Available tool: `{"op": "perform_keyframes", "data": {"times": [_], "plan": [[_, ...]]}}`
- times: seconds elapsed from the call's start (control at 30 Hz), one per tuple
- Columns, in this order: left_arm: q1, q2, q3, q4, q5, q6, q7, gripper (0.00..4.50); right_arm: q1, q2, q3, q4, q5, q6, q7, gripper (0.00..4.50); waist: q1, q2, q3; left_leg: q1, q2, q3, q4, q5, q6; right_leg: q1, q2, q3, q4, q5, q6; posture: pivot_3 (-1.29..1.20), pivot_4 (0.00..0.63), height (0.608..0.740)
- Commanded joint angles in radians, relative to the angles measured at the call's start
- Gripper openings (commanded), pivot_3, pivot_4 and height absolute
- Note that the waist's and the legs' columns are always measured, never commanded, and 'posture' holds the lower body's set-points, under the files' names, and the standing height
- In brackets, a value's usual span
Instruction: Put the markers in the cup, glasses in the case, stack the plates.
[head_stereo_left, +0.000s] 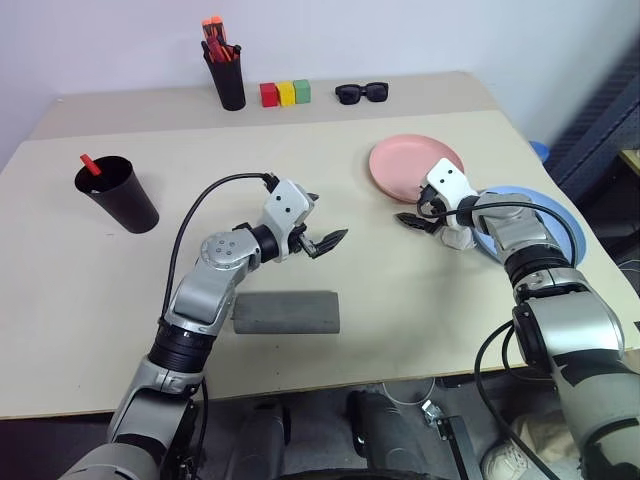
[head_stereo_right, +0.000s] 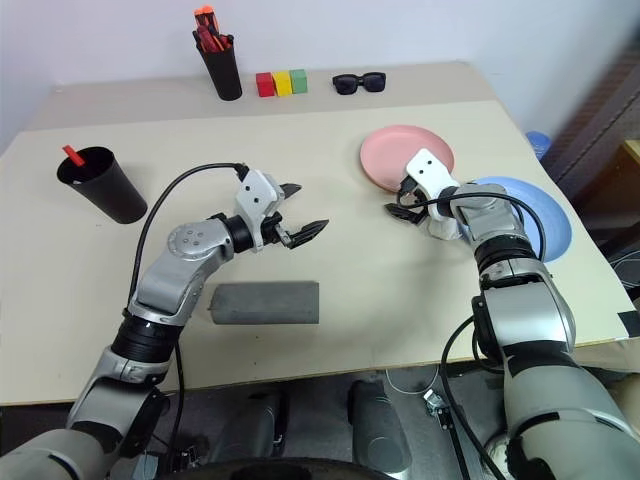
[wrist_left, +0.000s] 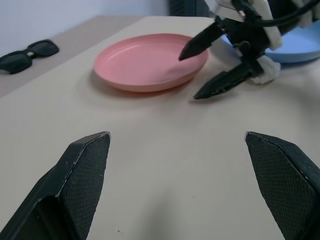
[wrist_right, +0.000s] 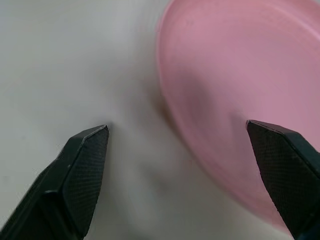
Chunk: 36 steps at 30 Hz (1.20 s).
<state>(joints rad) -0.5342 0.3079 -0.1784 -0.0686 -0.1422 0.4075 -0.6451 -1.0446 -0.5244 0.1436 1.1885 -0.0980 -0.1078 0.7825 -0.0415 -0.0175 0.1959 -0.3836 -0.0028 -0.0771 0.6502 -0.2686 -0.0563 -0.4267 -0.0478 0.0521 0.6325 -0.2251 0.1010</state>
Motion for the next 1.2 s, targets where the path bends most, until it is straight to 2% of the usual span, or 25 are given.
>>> {"op": "perform_keyframes", "data": {"times": [0.03,0.17,0.2,0.5,0.77,0.9,1.03,1.2], "plan": [[-0.001,0.002,0.017,-0.049,-0.009,0.006,0.013,4.50,-0.045,0.005,-0.017,0.012,-0.010,-0.014,-0.010,2.61,-0.003,0.000,0.000,0.000,0.000,0.000,0.000,0.000,0.000,0.000,0.000,0.000,0.000,0.000,0.000,0.00,0.150,0.740],[0.003,0.006,0.020,-0.059,-0.011,0.015,0.018,4.50,-0.049,0.011,-0.021,0.023,-0.015,-0.012,-0.017,0.46,-0.004,0.000,0.000,0.000,0.000,0.000,-0.001,0.000,0.000,0.000,0.000,0.000,0.000,0.000,0.000,0.00,0.150,0.740],[0.005,0.007,0.021,-0.062,-0.011,0.017,0.020,4.50,-0.049,0.012,-0.021,0.023,-0.019,-0.016,-0.025,0.06,-0.004,0.000,0.000,0.001,0.000,0.000,-0.001,0.000,0.000,0.000,0.000,0.000,0.000,0.000,0.000,0.00,0.150,0.740],[0.012,0.007,0.018,-0.052,-0.009,0.011,0.024,4.50,-0.063,-0.012,-0.026,-0.001,-0.036,-0.038,-0.040,0.02,-0.003,0.000,0.000,0.000,0.000,0.000,-0.001,0.000,0.000,0.000,0.000,0.000,0.000,0.000,0.000,0.00,0.150,0.740],[0.007,-0.017,0.004,-0.014,-0.002,-0.016,0.024,4.50,-0.058,-0.145,-0.045,-0.128,-0.022,0.018,0.041,0.02,-0.002,0.000,0.000,0.000,-0.001,0.000,-0.001,0.000,0.000,0.000,-0.001,0.000,0.000,0.000,0.000,0.00,0.150,0.740],[0.003,-0.026,-0.001,0.008,-0.001,-0.032,0.017,4.50,0.025,-0.222,-0.077,-0.327,0.014,0.133,0.103,0.02,-0.002,0.001,0.000,0.000,-0.001,0.000,-0.001,0.000,0.000,0.000,0.000,0.000,0.000,0.000,0.000,0.00,0.150,0.740],[-0.008,-0.038,-0.007,0.042,0.000,-0.055,0.006,4.50,0.224,-0.320,-0.140,-0.679,0.069,0.352,0.158,0.02,0.002,0.001,0.000,0.000,0.000,0.000,-0.001,0.000,0.000,0.000,0.000,0.000,0.000,0.000,0.000,0.00,0.150,0.740],[-0.024,-0.045,-0.011,0.080,0.001,-0.084,-0.009,4.50,0.423,-0.397,-0.218,-0.959,0.122,0.555,0.164,0.02,0.006,0.001,0.000,-0.001,-0.001,0.000,0.001,0.000,0.000,0.000,-0.001,0.000,0.000,0.000,0.000,0.00,0.150,0.740]]}}
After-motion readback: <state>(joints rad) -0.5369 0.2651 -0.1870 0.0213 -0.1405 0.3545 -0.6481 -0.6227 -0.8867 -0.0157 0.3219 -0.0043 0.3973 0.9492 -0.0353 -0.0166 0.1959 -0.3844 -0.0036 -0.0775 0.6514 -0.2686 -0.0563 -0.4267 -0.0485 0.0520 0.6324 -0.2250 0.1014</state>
